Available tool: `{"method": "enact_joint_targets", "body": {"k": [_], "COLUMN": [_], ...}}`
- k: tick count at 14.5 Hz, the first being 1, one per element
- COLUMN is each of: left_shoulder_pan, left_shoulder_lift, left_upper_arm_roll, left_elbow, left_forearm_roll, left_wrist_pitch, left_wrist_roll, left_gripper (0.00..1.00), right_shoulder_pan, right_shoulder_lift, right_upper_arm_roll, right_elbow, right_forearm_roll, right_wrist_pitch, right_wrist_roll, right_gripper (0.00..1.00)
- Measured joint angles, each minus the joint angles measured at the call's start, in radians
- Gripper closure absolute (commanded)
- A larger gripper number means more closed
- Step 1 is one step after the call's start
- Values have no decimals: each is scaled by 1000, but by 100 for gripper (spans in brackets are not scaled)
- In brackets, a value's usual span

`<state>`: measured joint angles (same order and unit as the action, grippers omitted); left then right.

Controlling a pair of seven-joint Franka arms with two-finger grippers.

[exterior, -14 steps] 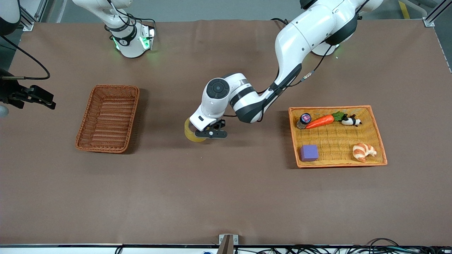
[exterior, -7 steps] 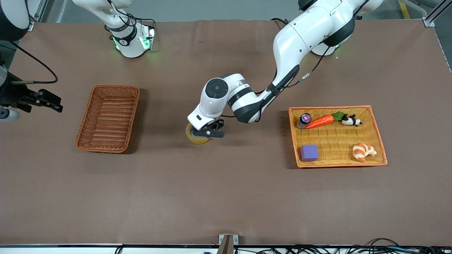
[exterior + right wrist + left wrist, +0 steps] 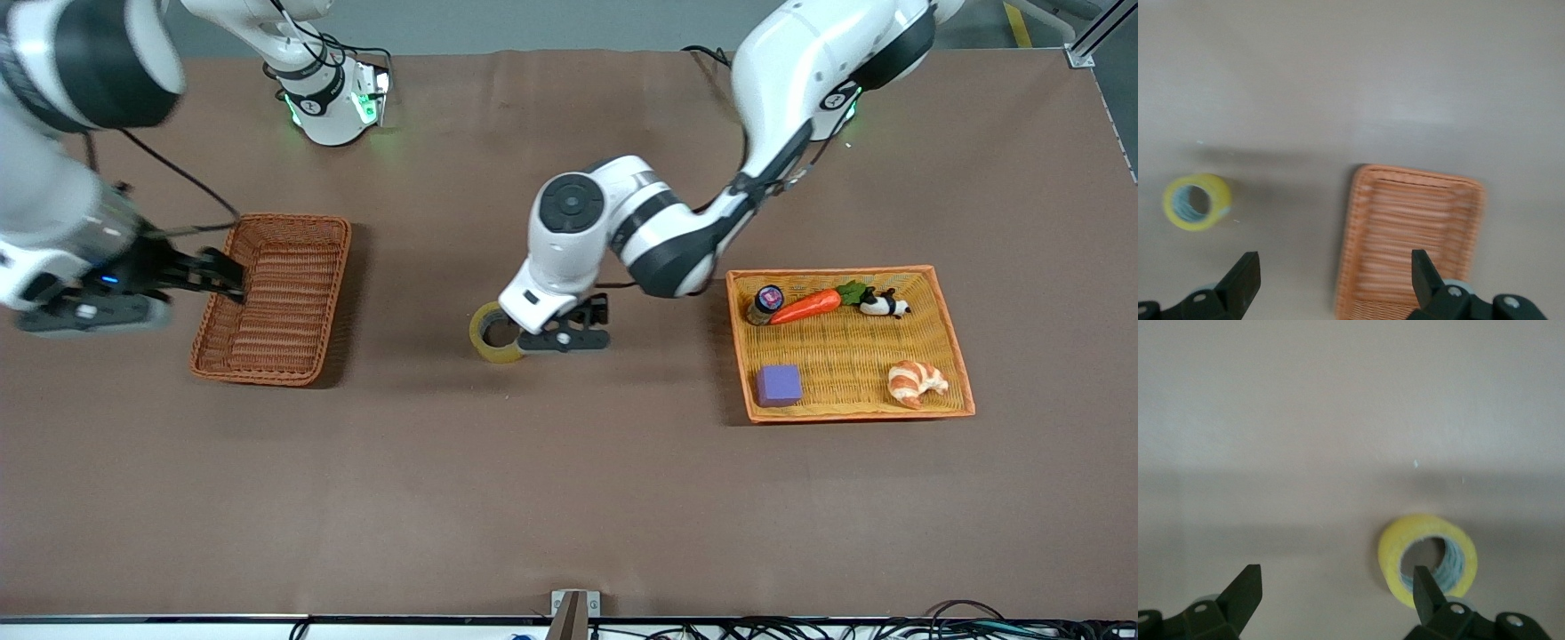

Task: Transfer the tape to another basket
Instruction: 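Set the tape down while the right gripper reaches to grasp it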

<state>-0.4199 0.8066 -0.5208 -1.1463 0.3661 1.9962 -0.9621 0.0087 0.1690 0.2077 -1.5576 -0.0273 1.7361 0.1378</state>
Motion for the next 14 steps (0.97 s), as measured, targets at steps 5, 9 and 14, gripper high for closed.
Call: {"method": "enact_joint_targets", "body": {"k": [5,9,14], "left_shoulder_pan": [124,181,212], "left_shoulder_lift": [-110,-257,-454], "left_upper_arm_roll": [20,91,271], "left_elbow": [-16,-90,-240], "left_forearm_roll": [-34,-93,-274], "left_wrist_pitch": [-62,-116,-122], "left_wrist_roll": [79,246,487], "left_gripper": [0,0,0], "right_shoulder_pan": [63,144,202], "right_shoulder_lift": [187,296,367], "right_upper_arm_roll": [150,155,156], "right_elbow": [-50,-154,-255], "right_forearm_roll": [-2,-43,-159], "right_wrist_pitch": [211,408,564], "right_wrist_roll": [228,254,344], "right_gripper": [0,0,0]}}
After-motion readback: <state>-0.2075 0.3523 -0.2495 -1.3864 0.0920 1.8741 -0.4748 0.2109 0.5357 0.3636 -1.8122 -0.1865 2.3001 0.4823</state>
